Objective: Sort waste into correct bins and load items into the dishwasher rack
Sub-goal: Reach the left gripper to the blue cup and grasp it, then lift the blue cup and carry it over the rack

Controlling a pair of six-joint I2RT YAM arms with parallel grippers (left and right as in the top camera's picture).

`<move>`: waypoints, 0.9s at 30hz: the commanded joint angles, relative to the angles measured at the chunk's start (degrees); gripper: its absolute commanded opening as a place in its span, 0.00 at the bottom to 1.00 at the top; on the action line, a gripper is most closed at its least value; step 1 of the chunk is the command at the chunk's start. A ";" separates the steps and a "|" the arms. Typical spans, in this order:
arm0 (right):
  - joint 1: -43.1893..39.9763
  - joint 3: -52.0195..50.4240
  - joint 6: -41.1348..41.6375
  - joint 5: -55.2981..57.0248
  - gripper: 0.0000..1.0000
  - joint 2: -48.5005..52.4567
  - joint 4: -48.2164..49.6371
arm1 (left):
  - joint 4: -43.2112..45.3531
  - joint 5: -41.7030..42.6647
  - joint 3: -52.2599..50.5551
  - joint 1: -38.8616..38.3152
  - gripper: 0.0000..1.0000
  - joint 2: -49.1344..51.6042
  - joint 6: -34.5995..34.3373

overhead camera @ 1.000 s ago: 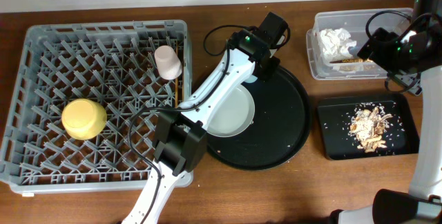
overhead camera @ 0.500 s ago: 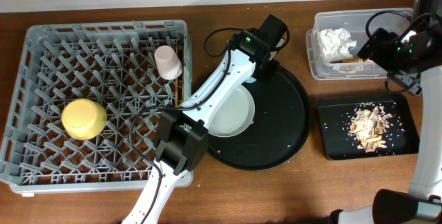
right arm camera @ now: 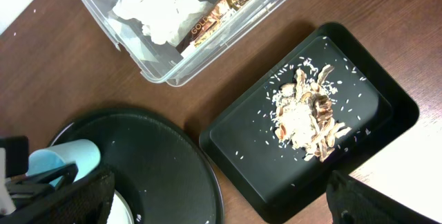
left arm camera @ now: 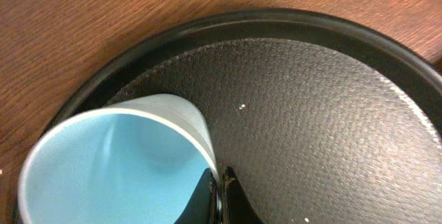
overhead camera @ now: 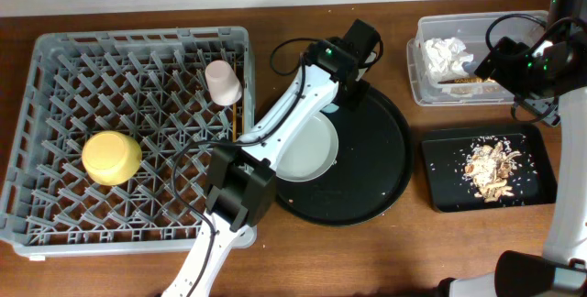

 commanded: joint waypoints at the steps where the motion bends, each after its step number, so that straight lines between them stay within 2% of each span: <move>1: -0.11 0.50 -0.52 0.31 0.99 0.22 0.02 | -4.09 1.95 8.04 0.04 0.01 0.13 -3.10; 4: -0.11 0.50 -0.52 0.31 0.99 0.22 0.02 | -10.73 1.88 17.11 0.28 0.00 -0.26 -4.55; 10: -0.11 0.50 -0.52 0.31 0.99 0.22 0.02 | -30.36 1.79 40.37 4.70 0.00 -0.39 -9.94; 14: -0.11 0.50 -0.52 0.31 0.99 0.22 0.02 | -31.71 7.39 40.44 10.12 0.00 -2.97 -11.32; 20: -0.11 0.50 -0.52 0.33 0.99 0.22 0.02 | -31.74 29.16 40.41 22.14 0.00 -4.61 -8.87; 25: -0.11 0.50 -0.52 0.31 0.99 0.22 0.02 | -31.74 38.25 39.41 29.62 0.00 -6.25 -7.54; 27: -0.11 0.50 -0.52 0.33 0.99 0.22 0.02 | -31.74 38.69 38.42 31.65 0.00 -8.55 -5.44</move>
